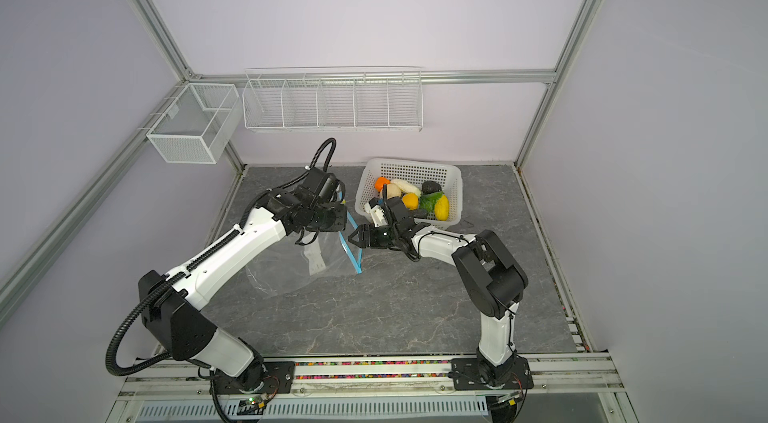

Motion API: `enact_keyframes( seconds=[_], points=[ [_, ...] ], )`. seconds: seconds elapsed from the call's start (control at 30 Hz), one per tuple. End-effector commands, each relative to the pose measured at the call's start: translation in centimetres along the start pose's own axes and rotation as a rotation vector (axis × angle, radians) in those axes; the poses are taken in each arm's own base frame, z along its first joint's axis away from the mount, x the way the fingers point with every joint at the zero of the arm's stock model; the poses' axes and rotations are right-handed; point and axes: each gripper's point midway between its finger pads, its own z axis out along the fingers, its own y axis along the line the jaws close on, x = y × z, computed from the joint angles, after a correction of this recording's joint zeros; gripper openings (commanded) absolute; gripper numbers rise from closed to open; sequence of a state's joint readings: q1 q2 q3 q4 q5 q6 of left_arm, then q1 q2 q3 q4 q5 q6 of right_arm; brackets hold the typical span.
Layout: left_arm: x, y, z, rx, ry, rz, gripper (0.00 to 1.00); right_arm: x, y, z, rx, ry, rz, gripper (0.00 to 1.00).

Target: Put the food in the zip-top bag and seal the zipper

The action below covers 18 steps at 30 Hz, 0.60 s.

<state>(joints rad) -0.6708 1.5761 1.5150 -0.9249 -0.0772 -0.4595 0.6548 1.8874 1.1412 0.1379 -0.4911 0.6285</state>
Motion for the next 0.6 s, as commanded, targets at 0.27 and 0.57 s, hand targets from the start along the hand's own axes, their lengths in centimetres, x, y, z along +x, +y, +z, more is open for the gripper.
enact_keyframes(
  seconds=[0.27,0.57],
  points=[
    [0.6,-1.8,-0.6,0.099,0.022,0.047,0.00,-2.9,2.5,-0.5,-0.020,-0.043,-0.059,0.68],
    [1.6,-1.2,-0.6,0.090,0.041,0.082,0.00,-4.2,1.6,-0.3,0.049,-0.054,-0.044,0.70]
  ],
)
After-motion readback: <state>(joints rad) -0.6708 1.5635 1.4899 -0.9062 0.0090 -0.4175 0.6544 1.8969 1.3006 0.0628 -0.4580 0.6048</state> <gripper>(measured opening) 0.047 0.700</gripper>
